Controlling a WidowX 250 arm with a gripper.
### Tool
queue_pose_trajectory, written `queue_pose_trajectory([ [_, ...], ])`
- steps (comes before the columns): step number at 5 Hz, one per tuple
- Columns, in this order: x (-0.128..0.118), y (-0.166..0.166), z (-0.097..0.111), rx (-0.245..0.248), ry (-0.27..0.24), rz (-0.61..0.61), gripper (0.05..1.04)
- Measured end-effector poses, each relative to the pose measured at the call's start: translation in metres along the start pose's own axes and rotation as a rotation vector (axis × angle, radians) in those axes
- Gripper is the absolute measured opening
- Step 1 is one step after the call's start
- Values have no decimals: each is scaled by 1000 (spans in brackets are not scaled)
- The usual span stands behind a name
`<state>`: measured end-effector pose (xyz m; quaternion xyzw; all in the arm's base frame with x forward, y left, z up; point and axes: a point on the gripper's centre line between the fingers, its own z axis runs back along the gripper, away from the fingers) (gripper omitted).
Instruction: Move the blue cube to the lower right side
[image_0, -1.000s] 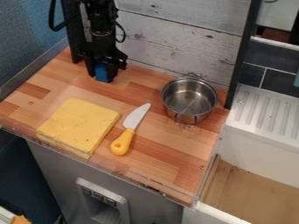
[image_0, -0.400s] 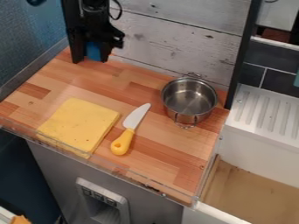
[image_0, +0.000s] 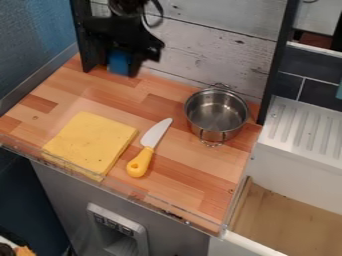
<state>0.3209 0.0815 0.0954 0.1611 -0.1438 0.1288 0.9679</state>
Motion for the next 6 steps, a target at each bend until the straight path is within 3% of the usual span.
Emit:
queue_pose_trajectory([
  [2,-48,-37,5,-30,8,-97,613],
  [3,-70,-56,2,-83,15,-163,613],
  [4,-90,-76,-3,-106,13,-247,613],
  [6,-110,-97,-22,-140,51,-295,613],
])
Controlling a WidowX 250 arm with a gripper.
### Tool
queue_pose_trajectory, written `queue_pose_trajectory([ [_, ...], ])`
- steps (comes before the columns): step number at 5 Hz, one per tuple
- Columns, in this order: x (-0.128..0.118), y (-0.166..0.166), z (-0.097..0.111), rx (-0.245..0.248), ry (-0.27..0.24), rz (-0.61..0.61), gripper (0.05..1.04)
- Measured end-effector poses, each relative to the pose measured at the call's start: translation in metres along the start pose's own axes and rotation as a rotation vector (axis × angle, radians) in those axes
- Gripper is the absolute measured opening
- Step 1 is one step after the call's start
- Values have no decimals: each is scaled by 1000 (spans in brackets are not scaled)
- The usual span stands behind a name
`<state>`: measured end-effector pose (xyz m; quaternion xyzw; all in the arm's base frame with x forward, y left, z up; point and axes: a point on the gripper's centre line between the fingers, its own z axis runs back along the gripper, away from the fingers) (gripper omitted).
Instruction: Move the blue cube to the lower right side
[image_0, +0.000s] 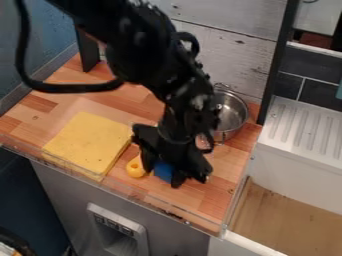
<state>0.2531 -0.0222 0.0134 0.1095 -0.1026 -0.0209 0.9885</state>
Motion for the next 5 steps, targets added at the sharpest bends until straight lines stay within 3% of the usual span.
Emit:
queue_pose_trajectory([
  [3,14,-12,-23,-59,37,-49,613],
  [4,14,-14,-22,-103,64,-103,682],
  [5,13,-13,-22,-99,67,-121,964],
])
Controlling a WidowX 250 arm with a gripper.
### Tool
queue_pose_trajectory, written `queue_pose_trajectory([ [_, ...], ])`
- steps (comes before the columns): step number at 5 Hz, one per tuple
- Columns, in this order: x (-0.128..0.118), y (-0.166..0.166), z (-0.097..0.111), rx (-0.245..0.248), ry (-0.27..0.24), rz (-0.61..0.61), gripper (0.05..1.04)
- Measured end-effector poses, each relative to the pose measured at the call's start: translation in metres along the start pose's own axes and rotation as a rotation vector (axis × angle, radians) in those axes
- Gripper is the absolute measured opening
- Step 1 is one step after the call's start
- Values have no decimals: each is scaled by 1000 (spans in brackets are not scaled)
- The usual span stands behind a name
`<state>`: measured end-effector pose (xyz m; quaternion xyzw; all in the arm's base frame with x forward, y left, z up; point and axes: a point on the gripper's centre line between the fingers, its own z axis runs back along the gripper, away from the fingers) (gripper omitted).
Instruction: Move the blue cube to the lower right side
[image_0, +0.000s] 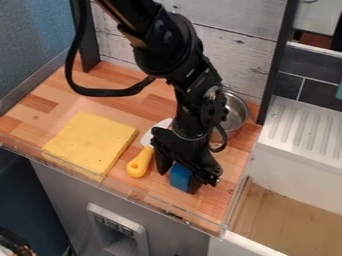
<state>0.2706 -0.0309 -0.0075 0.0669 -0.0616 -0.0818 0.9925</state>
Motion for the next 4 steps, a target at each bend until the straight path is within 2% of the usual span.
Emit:
queue_pose_trajectory([
  [1,2,1,7,-9,-15,-4,1007],
  [2,4,7,21,-5,-38,7,1001],
  [4,14,17,65,-34,-105,-12,1001],
])
